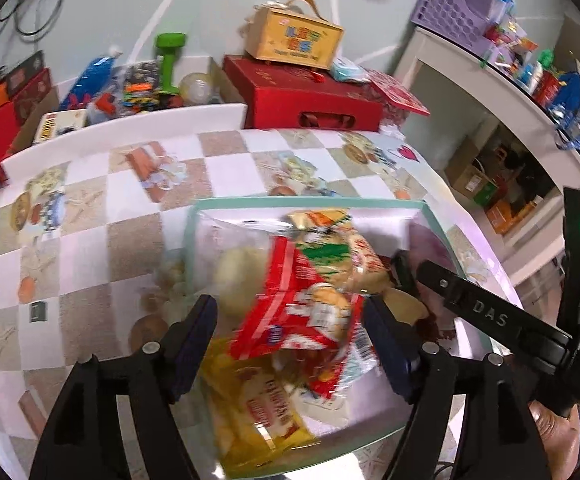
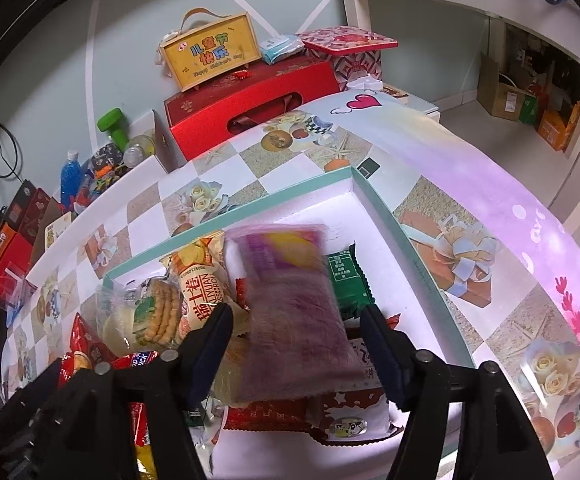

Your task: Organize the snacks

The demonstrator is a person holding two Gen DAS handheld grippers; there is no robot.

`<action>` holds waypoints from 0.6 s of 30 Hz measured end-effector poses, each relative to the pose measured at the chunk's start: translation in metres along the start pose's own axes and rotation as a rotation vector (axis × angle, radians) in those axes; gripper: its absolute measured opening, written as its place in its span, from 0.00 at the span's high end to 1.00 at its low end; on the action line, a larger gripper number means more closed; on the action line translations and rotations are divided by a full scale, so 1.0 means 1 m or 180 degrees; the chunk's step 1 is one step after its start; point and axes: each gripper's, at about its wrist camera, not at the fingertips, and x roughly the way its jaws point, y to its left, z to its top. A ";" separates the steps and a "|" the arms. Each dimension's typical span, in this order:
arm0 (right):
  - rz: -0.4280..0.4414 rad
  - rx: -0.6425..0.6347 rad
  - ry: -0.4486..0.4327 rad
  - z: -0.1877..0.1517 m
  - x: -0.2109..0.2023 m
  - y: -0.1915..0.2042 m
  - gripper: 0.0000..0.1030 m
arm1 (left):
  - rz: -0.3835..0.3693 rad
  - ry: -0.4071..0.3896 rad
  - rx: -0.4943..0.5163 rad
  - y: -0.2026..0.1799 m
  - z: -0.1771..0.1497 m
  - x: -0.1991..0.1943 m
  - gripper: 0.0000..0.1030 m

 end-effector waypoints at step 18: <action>0.0008 -0.0376 -0.0045 -0.008 -0.003 0.028 0.00 | 0.0885 -0.0302 -0.0648 0.078 -0.037 -0.020 0.01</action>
